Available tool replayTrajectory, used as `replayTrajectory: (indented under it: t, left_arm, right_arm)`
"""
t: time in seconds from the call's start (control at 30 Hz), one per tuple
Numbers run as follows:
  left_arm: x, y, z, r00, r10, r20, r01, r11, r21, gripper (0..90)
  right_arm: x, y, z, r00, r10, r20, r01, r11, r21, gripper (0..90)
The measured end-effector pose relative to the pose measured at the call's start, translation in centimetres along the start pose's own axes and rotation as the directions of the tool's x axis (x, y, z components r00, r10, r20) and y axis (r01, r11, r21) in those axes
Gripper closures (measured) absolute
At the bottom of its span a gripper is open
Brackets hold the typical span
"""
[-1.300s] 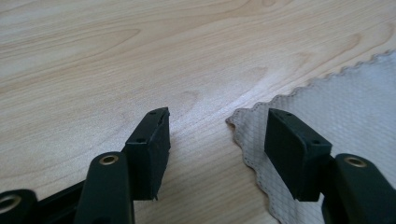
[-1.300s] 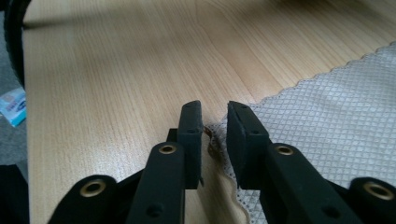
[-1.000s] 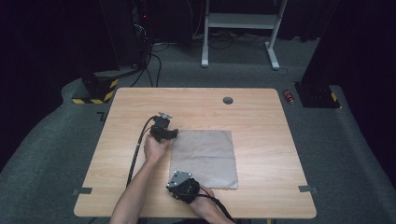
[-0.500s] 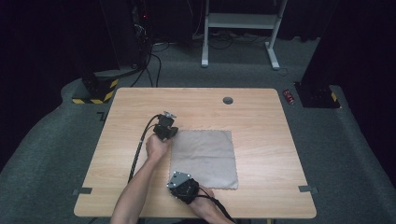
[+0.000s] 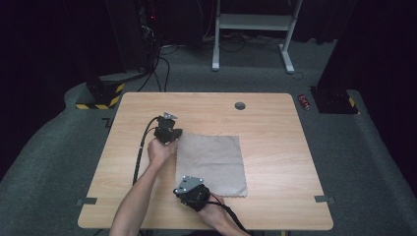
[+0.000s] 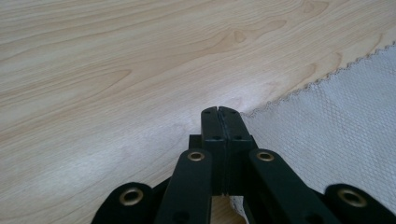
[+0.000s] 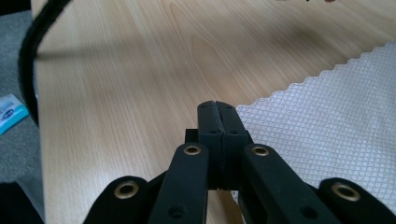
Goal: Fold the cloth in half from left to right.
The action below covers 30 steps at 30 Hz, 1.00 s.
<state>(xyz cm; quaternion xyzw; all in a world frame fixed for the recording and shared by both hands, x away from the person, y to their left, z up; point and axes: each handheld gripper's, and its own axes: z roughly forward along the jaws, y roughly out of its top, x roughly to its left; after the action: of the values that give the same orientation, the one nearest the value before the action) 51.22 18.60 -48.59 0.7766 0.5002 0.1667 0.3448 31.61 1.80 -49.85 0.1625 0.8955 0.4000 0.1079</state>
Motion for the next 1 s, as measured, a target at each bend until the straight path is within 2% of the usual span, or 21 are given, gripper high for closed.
replayTrajectory:
  t: [0.2, 0.43, 0.57, 0.67, 0.77, 1.0]
  left_arm:
    - [1.5, -0.2, -1.1, 0.9998, -0.012, -0.012, 0.012, 0.9999, -0.007, 90.0]
    - [3.2, -0.4, -3.4, 0.9985, -0.028, -0.047, 0.027, 0.9993, -0.025, 90.0]
    - [3.8, -0.4, -4.5, 0.9974, -0.033, -0.065, 0.031, 0.9990, -0.031, 90.0]
    - [3.2, -0.2, -4.0, 0.9973, -0.040, -0.062, 0.037, 0.9985, -0.040, 90.0]
    - [1.8, 0.1, -2.6, 0.9981, 0.014, -0.060, -0.015, 0.9998, -0.015, 90.0]
    - [-1.2, 1.1, -0.2, 0.9981, 0.062, -0.004, -0.062, 0.9979, -0.015, 90.0]
  right_arm:
    - [0.2, 1.2, 0.4, 0.9998, 0.005, -0.022, -0.005, 1.000, -0.010, 90.0]
    - [0.7, 3.6, 0.5, 0.9979, 0.008, -0.065, -0.012, 0.998, -0.068, 90.0]
    - [0.8, 4.2, 0.2, 0.9969, 0.011, -0.078, -0.019, 0.995, -0.100, 90.0]
    - [0.3, 3.6, -0.2, 0.9963, 0.035, -0.078, -0.043, 0.994, -0.105, 90.0]
    - [-0.5, 1.8, -1.0, 0.9958, 0.072, -0.057, -0.077, 0.992, -0.098, 90.0]
    - [-2.0, -2.1, -2.7, 0.9894, 0.145, -0.007, -0.145, 0.987, -0.063, 90.0]
